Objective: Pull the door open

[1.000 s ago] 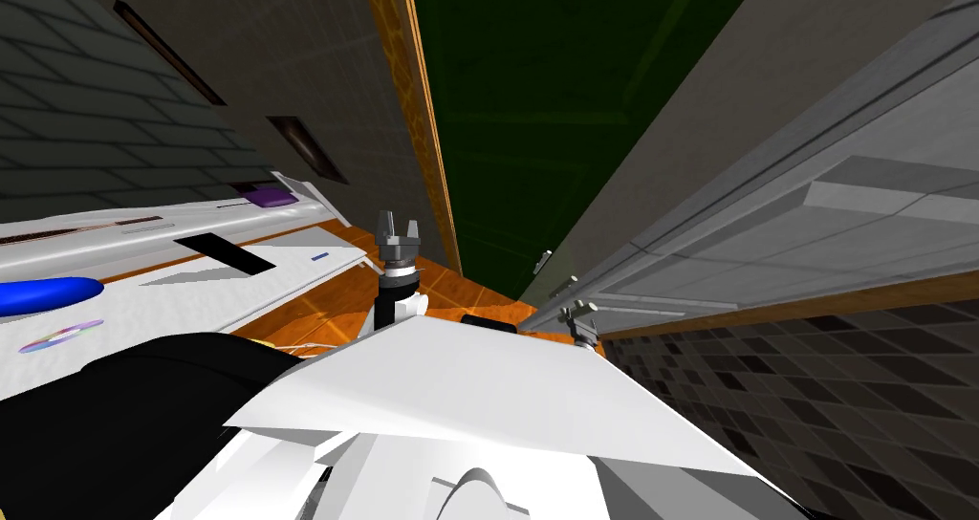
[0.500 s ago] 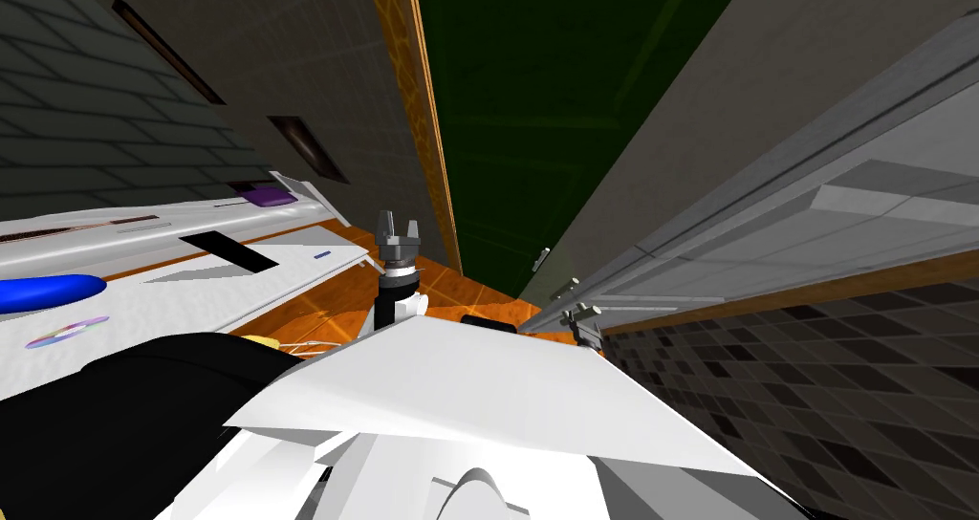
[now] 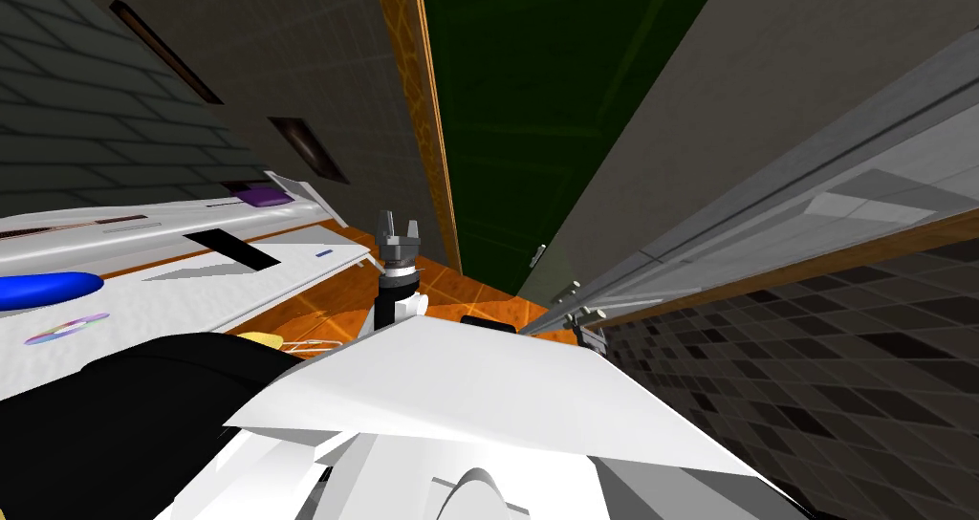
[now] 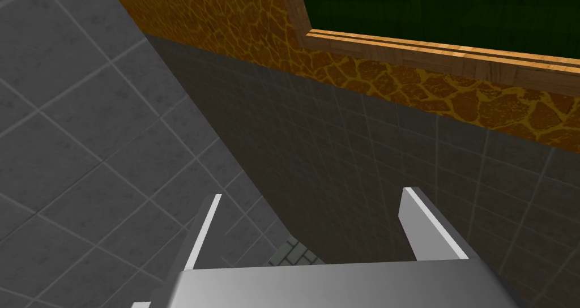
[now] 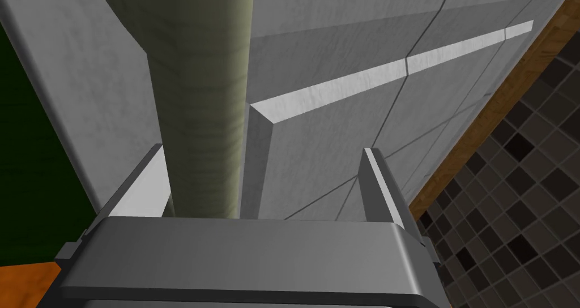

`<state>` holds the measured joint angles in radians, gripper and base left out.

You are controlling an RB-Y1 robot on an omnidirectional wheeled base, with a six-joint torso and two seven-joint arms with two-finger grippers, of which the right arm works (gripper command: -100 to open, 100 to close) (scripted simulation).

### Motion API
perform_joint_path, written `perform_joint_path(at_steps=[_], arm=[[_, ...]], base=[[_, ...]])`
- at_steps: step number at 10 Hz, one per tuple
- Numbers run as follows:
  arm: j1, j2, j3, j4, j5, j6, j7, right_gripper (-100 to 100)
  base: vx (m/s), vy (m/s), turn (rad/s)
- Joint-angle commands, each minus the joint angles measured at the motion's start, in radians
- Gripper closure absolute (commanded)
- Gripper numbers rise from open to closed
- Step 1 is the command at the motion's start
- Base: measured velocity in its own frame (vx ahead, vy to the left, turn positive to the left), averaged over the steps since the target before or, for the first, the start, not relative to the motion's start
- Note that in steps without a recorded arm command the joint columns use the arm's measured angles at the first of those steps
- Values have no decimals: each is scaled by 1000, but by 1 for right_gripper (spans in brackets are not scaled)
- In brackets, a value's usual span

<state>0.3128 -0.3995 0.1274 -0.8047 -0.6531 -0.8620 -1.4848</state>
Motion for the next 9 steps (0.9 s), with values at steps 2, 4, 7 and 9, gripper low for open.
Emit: perform_joint_path(at_steps=[2,4,7,9], arm=[[32,-20,-16,-1,-26,28,25,100],[32,-20,-16,-1,-26,28,25,100],[32,-20,-16,-1,-26,28,25,100],[32,-20,-16,-1,-26,28,25,100]], base=[[-58,-7,-12],[-96,-9,-2],[2,-5,-19],[0,0,0]])
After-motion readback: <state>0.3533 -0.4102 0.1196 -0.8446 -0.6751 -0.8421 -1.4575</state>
